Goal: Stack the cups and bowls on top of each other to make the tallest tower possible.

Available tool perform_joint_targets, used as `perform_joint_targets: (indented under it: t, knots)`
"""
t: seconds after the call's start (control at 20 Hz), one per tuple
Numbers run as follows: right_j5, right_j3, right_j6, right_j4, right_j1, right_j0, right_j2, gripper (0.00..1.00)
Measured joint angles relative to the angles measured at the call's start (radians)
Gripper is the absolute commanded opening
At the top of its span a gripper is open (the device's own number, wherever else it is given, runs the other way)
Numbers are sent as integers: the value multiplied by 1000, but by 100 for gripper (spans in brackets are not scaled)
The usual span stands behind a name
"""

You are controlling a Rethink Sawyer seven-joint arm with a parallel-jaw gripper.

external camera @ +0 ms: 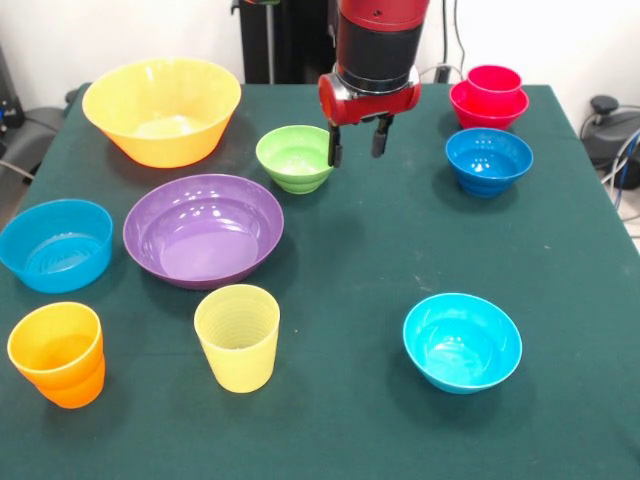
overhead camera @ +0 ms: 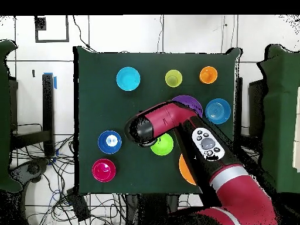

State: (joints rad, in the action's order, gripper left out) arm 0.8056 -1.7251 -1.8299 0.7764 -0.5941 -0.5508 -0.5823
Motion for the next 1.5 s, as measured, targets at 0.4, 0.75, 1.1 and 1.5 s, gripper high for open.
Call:
perform_joint_targets:
  t: [0.4,0.75,1.1,1.5]
  knots:
    - [0,1,0,0,0,0,0,100]
    - [0,13,0,0,0,0,0,100]
    - [0,31,0,19,-2,-2,0,100]
    - [0,55,0,68,-2,-16,0,100]
